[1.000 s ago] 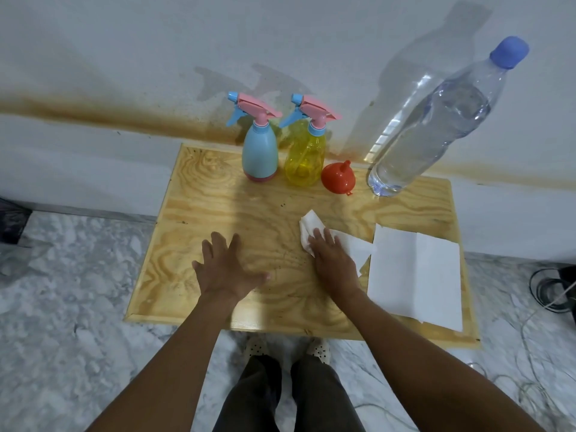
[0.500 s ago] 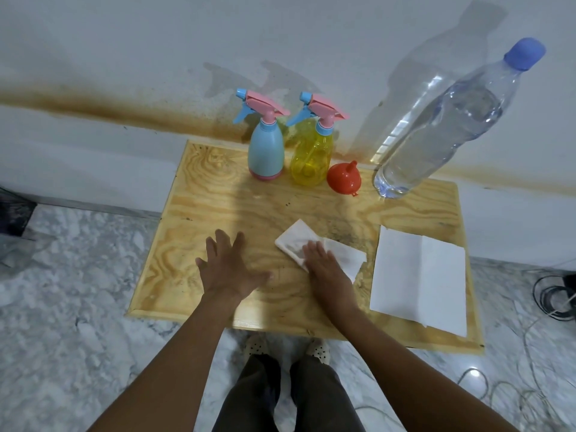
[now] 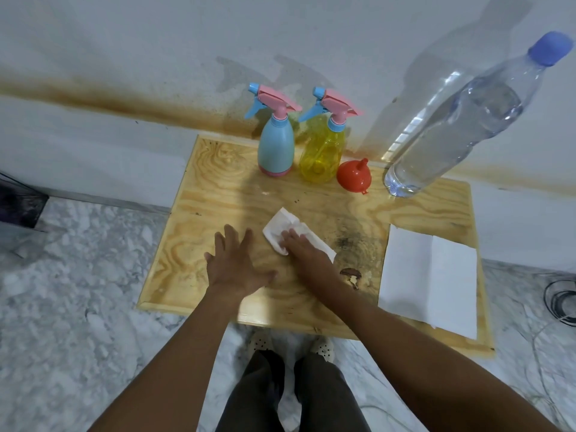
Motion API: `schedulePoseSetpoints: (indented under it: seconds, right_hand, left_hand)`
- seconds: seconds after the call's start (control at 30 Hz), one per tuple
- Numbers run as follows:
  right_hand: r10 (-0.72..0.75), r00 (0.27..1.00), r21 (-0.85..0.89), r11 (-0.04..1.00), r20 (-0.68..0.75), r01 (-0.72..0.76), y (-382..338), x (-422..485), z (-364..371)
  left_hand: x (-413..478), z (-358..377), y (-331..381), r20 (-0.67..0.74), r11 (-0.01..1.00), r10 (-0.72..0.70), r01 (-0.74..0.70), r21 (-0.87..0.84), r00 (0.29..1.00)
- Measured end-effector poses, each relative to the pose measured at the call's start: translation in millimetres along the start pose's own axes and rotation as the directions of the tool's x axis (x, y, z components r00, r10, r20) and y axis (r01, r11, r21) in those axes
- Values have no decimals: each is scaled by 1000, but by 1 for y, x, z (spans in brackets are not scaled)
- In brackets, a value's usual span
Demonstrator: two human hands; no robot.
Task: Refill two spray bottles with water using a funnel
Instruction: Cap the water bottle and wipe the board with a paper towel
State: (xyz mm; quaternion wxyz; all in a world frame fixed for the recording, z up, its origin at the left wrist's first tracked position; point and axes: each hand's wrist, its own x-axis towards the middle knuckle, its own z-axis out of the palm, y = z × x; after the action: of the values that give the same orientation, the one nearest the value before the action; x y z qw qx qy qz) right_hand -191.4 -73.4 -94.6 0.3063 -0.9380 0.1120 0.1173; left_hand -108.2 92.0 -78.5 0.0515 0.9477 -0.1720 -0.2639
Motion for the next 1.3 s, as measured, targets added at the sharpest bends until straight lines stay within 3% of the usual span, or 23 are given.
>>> schedulePoseSetpoints:
  seconds: [0.13, 0.27, 0.3, 0.37, 0.47, 0.63, 0.77, 0.83, 0.93, 1.0, 1.03, 1.17, 1.3]
  right_hand:
    - [-123, 992, 16, 992, -11, 123, 9, -25, 12]
    - [-161, 987, -98, 982, 20, 162, 24, -52, -2]
    - [-189, 982, -127, 975, -29, 184, 29, -55, -7]
    - [-192, 944, -75, 981, -270, 178, 48, -54, -11]
    - [80, 891, 62, 996, -447, -58, 45, -30, -23]
    - [185, 900, -163, 950, -395, -266, 29, -15, -16]
    - [362, 848, 35, 925, -387, -379, 28, -7, -12]
    - [304, 895, 16, 949, -326, -316, 21, 0, -7]
    - [21, 985, -115, 993, -169, -40, 2, 0, 7]
    - [-129, 986, -175, 979, -106, 109, -2, 1, 9]
    - [-150, 979, -184, 975, -141, 123, -2, 5, 6]
    - [-10, 924, -112, 993, -382, -36, -11, 43, -20]
    - [50, 994, -80, 995, -101, -58, -18, 64, -19]
  left_hand:
    - [3, -2, -6, 21, 999, 34, -33, -11, 999]
    - [5, -2, -6, 0, 999, 46, -46, -18, 999]
    - [5, -2, -7, 5, 999, 47, -46, -15, 999]
    - [5, -2, -7, 19, 999, 43, -43, -8, 999]
    - [5, -3, -7, 29, 999, 41, -41, -9, 999]
    - [2, -6, -6, 68, 1000, 26, -26, -13, 997]
    - [3, -6, -6, 85, 1000, 19, -17, -15, 996]
    - [3, -6, -5, 87, 1000, 16, -14, -25, 996]
    - [3, -6, -4, 80, 1000, 14, -12, -23, 997]
    - [2, -6, -4, 75, 1000, 15, -14, -19, 997]
    - [2, -5, -3, 76, 1000, 15, -13, -22, 997]
    - [2, -6, -3, 87, 999, 14, -10, -43, 996]
    - [1, -8, -3, 91, 999, 10, -6, -42, 996]
